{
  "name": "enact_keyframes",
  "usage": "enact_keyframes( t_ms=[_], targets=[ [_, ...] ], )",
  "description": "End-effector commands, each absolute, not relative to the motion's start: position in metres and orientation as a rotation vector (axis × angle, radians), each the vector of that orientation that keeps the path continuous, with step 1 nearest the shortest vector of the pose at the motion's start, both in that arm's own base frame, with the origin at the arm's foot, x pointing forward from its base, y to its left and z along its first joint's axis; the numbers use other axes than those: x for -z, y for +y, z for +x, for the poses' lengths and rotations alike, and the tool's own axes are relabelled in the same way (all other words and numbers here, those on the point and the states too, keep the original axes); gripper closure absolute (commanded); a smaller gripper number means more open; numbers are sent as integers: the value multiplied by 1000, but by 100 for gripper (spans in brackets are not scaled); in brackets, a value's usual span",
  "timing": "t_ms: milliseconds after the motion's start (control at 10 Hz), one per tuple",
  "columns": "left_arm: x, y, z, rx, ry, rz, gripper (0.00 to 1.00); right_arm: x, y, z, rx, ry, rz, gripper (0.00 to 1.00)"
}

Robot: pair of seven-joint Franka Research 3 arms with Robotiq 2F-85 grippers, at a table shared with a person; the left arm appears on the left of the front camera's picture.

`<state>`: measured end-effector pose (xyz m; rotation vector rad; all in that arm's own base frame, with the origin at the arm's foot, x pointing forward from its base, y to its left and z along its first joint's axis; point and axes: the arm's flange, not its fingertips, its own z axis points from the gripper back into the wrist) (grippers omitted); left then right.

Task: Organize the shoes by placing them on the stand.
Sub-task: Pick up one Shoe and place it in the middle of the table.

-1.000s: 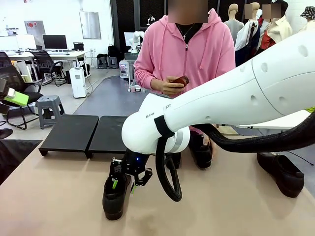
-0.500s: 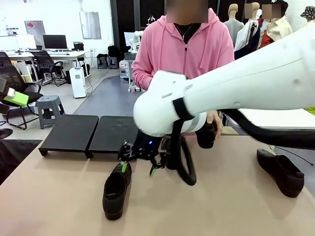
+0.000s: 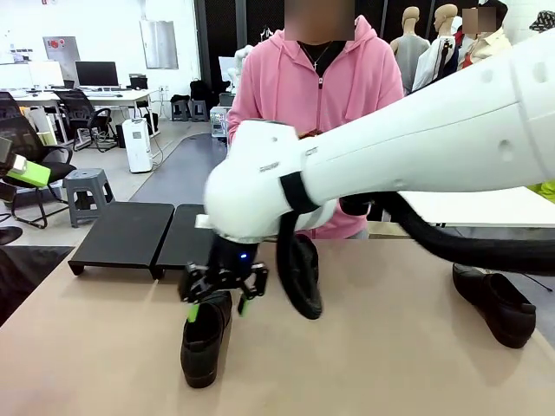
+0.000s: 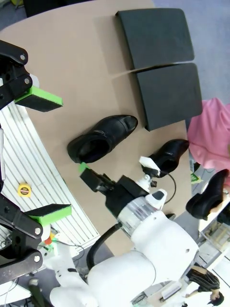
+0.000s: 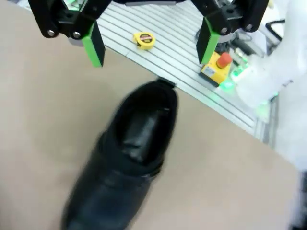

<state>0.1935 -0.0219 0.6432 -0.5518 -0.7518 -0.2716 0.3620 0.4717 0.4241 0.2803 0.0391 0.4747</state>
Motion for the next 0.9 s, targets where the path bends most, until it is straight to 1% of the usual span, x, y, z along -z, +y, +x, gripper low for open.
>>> enact_keyframes(
  t_ms=[0,100,300,400,600,700,800],
  targets=[
    [-642,-21,195,282,-759,-569,0,-453,447,354,-504,15,268,0],
    [-642,-21,195,282,-759,-569,0,-472,403,341,-420,4,291,0],
    [-642,-21,195,282,-759,-569,0,-515,294,305,-283,-8,403,0],
    [-642,-21,195,282,-759,-569,0,-531,225,285,-184,-28,515,0],
    [-642,-21,195,282,-759,-569,0,-541,127,251,-61,-111,716,0],
    [-642,-21,195,282,-759,-569,0,-535,67,236,38,-177,825,0],
    [-642,-21,195,282,-759,-569,0,-521,33,224,98,-237,887,0]
  ],
)
